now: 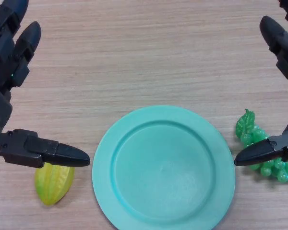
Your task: Pick up the green grapes and place it on the plate
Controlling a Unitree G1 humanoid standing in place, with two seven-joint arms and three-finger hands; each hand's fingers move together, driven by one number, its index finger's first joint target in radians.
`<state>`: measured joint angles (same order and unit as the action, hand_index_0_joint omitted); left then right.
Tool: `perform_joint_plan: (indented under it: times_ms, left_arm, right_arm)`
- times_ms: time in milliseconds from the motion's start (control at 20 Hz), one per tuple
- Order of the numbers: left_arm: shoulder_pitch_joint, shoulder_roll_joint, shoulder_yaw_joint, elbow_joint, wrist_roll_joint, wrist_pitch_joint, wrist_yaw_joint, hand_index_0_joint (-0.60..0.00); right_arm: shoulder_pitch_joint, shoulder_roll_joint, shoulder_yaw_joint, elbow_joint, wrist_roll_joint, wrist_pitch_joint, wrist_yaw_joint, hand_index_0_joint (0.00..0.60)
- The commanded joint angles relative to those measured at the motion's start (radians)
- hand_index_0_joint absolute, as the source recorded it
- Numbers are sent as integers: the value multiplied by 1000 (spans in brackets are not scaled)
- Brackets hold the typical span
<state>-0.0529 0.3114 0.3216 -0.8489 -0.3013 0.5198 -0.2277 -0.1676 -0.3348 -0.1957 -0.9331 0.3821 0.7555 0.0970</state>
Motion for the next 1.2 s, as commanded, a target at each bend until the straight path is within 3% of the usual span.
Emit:
perform_joint_plan:
  times_ms: [50,450,550,700,850,1000,1200]
  left_arm:
    - [-26,36,18,-34,16,-157,24,0]
    - [-35,29,3,-45,-18,-121,38,0]
    - [-35,32,6,-44,-19,-122,41,0]
    - [-31,33,7,-31,-4,-137,37,0]
    - [-23,24,-9,-29,21,-148,33,0]
    - [-20,21,-2,-27,25,-157,25,0]
    - [-21,25,4,-29,29,-155,22,0]
  right_arm:
    - [-24,-24,-53,-32,4,-152,10,0]
    - [-11,-20,-51,-4,-26,-199,15,0]
    - [8,-16,-44,35,-83,-259,27,0]
    - [66,12,-5,168,-279,-380,50,0]
    - [102,42,-7,313,-339,-491,63,0]
    - [144,44,-10,512,-420,-661,59,0]
    - [153,34,-7,710,-498,-776,43,0]
